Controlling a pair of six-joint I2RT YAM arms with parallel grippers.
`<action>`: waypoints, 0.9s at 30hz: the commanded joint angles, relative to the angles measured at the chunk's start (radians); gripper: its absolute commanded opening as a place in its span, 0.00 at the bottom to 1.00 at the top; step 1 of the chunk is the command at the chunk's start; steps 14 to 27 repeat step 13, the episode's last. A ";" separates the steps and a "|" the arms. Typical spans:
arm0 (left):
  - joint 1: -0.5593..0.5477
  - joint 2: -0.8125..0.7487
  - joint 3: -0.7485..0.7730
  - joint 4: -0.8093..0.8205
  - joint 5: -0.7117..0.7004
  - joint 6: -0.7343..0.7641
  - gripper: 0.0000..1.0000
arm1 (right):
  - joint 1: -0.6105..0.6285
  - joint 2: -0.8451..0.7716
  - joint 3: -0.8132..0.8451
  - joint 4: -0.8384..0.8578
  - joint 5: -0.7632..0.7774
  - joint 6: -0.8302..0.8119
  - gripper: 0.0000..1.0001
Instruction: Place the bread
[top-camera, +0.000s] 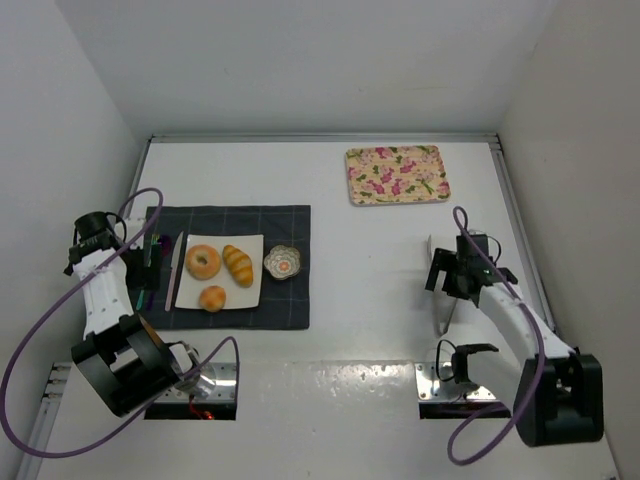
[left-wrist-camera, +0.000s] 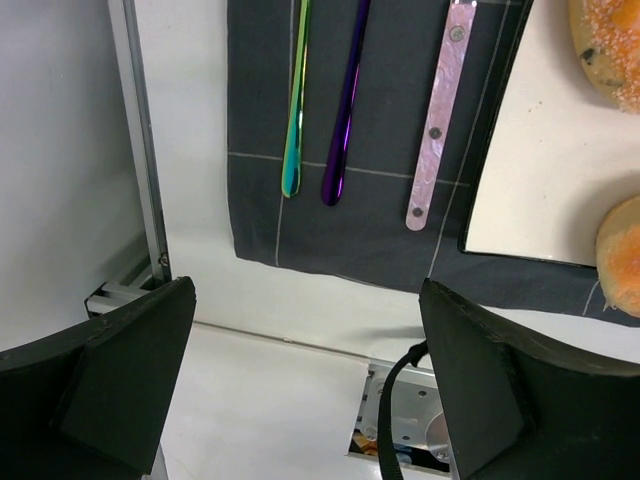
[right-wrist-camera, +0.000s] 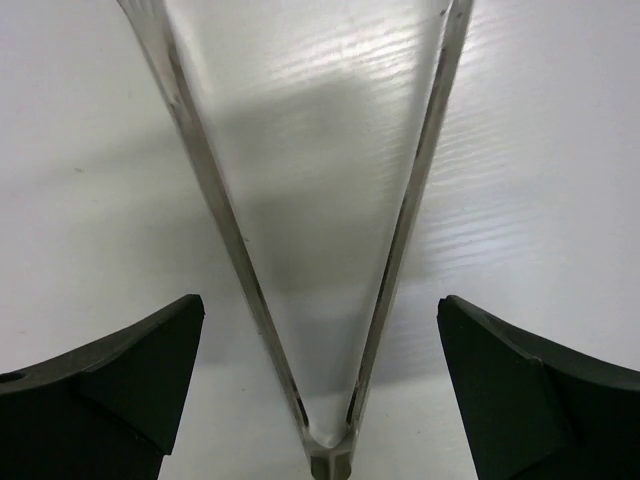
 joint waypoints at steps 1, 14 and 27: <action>0.012 -0.003 -0.005 0.024 0.032 -0.012 1.00 | -0.001 -0.120 0.037 -0.042 0.051 0.054 1.00; 0.012 0.026 -0.015 0.024 0.055 -0.021 1.00 | -0.003 -0.248 0.006 -0.076 0.180 0.113 1.00; 0.012 0.026 -0.015 0.024 0.055 -0.021 1.00 | -0.003 -0.248 0.006 -0.076 0.180 0.113 1.00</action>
